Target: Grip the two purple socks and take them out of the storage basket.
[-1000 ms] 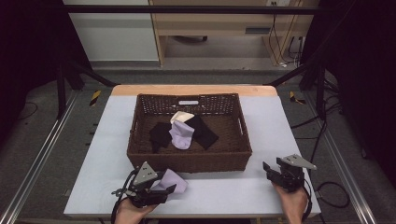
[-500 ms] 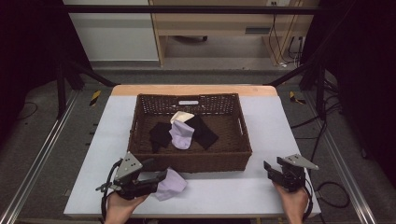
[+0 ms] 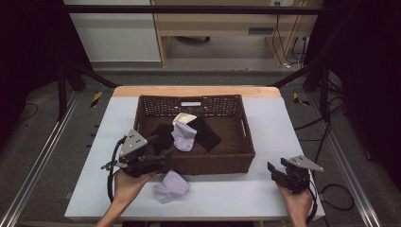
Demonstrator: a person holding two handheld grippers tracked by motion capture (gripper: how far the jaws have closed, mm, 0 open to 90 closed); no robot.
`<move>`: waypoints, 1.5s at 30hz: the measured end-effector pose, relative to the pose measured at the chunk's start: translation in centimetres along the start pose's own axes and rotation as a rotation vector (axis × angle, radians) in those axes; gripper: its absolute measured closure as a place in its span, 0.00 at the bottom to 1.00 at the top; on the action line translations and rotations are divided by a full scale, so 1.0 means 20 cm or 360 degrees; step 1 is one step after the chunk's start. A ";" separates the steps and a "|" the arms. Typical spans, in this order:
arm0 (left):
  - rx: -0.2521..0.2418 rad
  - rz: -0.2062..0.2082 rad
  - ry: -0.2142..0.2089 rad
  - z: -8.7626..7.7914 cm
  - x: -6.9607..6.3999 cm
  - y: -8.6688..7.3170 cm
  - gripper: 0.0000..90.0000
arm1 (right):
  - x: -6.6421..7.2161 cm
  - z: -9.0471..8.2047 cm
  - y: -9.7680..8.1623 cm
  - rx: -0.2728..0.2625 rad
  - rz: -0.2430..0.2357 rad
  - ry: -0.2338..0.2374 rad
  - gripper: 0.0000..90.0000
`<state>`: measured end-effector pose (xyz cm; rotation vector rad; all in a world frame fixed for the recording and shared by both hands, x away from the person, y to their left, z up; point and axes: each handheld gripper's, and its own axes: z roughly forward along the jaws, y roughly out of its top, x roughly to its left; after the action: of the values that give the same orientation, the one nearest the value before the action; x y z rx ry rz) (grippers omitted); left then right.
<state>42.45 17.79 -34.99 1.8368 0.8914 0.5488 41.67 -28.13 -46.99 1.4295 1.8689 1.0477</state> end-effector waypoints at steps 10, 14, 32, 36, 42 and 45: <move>-0.0017 -0.0003 0.0120 0.13 0.11 0.14 0.43 | 0.00 0.01 0.01 -0.0005 -0.0002 0.0001 0.49; -0.0031 -0.0029 0.0148 0.19 0.16 0.18 0.44 | 0.00 0.01 0.01 -0.0007 -0.0004 -0.0001 0.51; 0.0101 -0.0037 0.0246 0.49 0.27 0.23 0.46 | 0.01 0.02 0.02 0.0009 -0.0015 0.0001 0.52; 0.0125 -0.0048 0.0251 0.55 0.28 0.22 0.46 | 0.00 0.02 0.02 0.0009 -0.0012 0.0003 0.52; 0.0228 -0.0029 0.0246 0.63 0.29 0.24 0.45 | 0.00 0.03 0.02 0.0013 -0.0011 0.0002 0.52; 0.0251 -0.0034 0.0236 0.67 0.30 0.24 0.45 | 0.00 0.03 0.02 0.0013 -0.0015 0.0001 0.52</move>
<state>57.30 13.51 -36.37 1.9448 1.0791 0.6225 42.35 -27.98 -47.03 1.4239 1.8805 1.0372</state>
